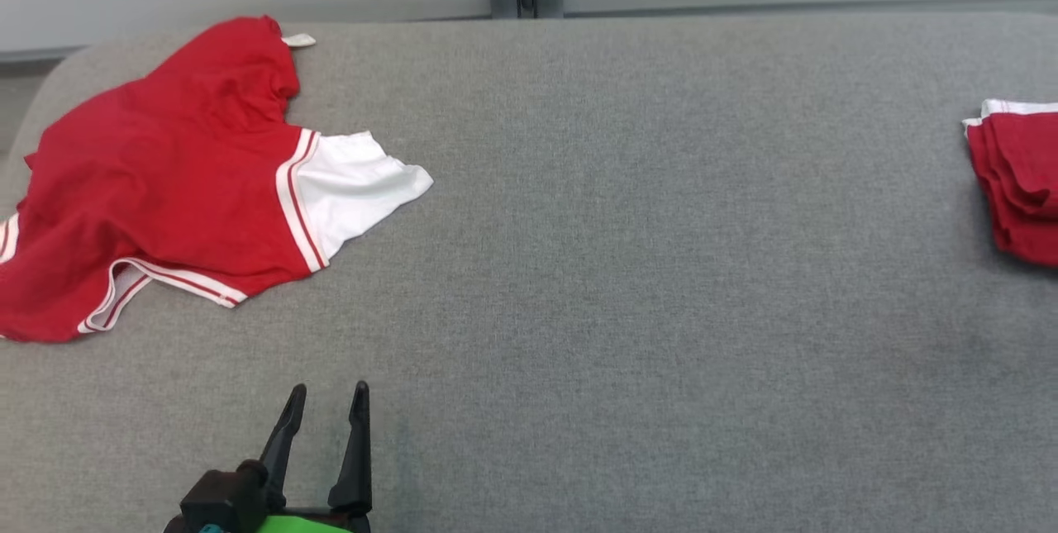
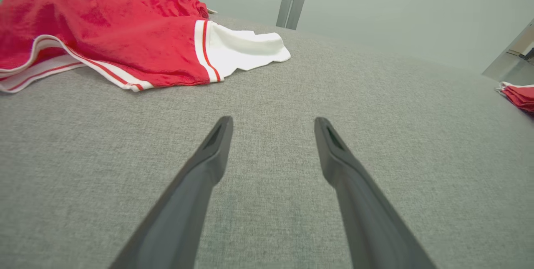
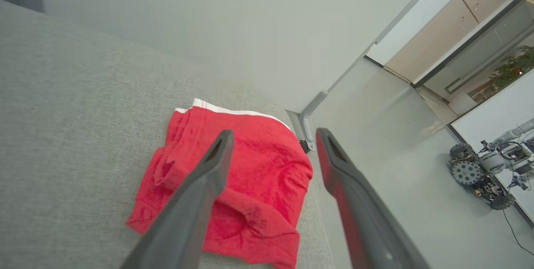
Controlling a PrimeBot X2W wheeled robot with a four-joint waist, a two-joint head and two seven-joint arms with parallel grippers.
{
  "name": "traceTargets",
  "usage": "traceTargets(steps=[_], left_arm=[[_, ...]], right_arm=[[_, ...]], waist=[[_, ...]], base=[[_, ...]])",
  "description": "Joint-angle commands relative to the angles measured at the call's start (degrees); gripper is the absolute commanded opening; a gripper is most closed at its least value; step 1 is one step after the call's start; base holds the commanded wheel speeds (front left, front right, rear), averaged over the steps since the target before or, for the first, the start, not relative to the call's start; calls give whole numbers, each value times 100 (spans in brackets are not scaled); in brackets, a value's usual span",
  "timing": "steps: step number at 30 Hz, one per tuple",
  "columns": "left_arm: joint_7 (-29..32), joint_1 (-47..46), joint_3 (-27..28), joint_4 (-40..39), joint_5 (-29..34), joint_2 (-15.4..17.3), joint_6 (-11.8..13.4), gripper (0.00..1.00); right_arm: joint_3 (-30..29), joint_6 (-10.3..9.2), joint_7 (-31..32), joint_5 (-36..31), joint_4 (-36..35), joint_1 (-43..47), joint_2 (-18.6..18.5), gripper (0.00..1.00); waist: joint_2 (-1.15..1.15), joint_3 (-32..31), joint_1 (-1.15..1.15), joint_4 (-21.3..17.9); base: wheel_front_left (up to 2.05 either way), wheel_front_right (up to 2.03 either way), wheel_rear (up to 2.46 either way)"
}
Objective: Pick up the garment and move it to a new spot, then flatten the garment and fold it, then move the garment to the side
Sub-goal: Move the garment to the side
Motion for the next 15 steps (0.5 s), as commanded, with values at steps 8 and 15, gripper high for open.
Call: traceTargets(steps=[8, 15], left_arm=[[-1, 494, 246, -88, 27, 9, 143, 100], [-1, 524, 274, 22, 245, 9, 98, 100]], right_arm=[[384, -11, -769, 419, -1071, 1384, 792, 100], [654, -10, -784, 800, -2233, 2475, 1438, 100]], waist=[[0, -1123, 0, 191], [0, -1235, 0, 446]], base=[[0, 0, 0], [0, 0, 0]])
